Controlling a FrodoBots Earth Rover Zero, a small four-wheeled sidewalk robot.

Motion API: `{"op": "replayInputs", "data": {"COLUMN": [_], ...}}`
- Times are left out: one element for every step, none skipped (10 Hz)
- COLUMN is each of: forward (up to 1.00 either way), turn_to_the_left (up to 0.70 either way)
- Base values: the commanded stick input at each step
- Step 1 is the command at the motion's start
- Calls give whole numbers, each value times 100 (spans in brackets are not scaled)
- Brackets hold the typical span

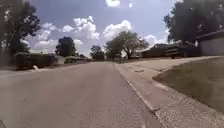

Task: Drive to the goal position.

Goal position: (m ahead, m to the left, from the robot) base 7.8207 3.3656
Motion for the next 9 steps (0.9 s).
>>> {"op": "replayInputs", "data": {"forward": [70, 70, 70, 70, 70, 70, 70, 70, 70], "turn_to_the_left": [0, 0, 0, 0, 0, 0, 0, 0, 0]}}
